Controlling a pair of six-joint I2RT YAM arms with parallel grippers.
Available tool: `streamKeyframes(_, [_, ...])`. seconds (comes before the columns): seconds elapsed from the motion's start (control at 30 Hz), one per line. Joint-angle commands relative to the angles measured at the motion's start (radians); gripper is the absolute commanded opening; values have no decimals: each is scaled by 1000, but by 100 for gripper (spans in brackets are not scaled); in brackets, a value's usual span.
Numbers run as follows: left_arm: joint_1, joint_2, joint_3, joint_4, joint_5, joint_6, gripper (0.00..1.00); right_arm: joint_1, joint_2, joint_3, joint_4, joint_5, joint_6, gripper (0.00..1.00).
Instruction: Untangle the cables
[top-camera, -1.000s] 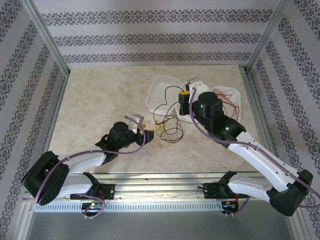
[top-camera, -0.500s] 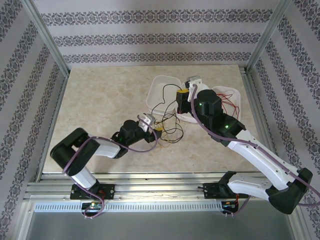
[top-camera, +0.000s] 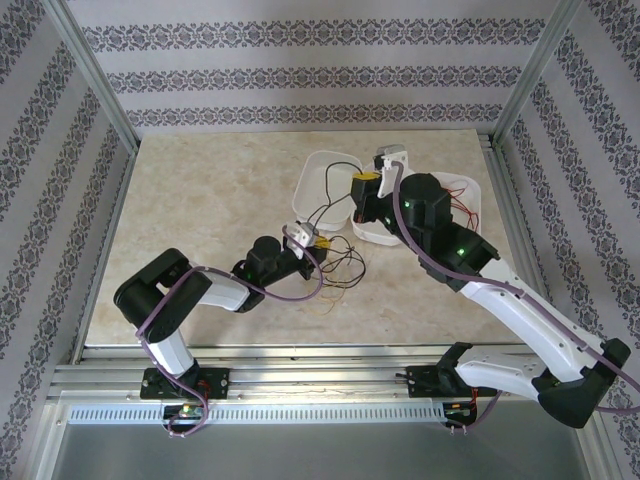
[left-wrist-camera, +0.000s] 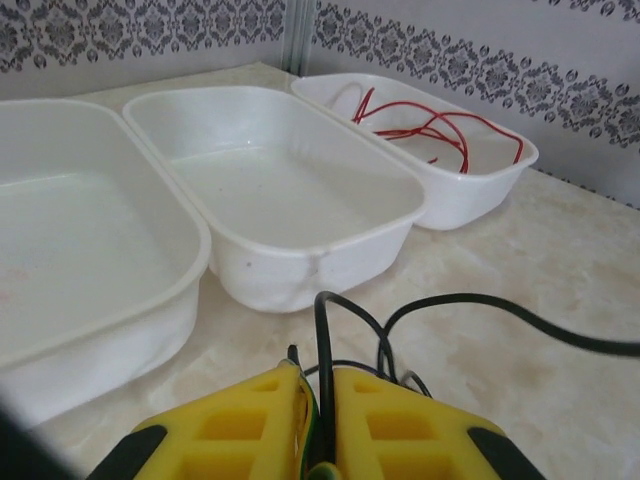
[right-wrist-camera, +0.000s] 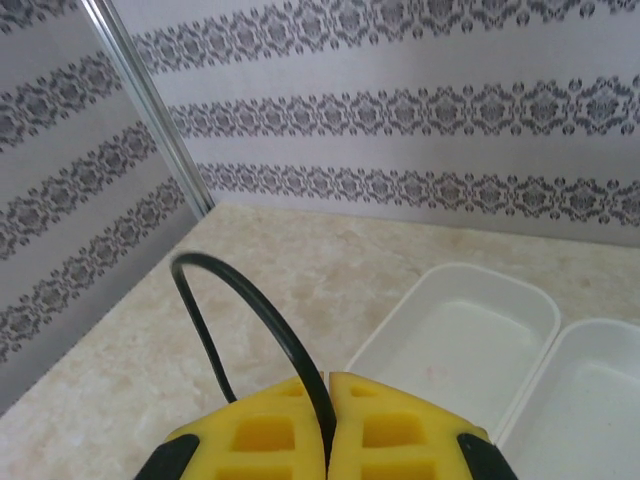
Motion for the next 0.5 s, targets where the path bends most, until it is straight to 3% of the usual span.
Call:
streamKeyframes(0.0, [-10,8,-44,34,-14,-19,17,14,-42,72,3,-5,-39,0])
streamKeyframes(0.17, [-10,24,-76,63,-43,-43,22,16,-61,117,-12,55,-97,0])
streamKeyframes(0.47, [-10,4,-66,33,-55,-44,22,-16,11,257,-248,302,-147,0])
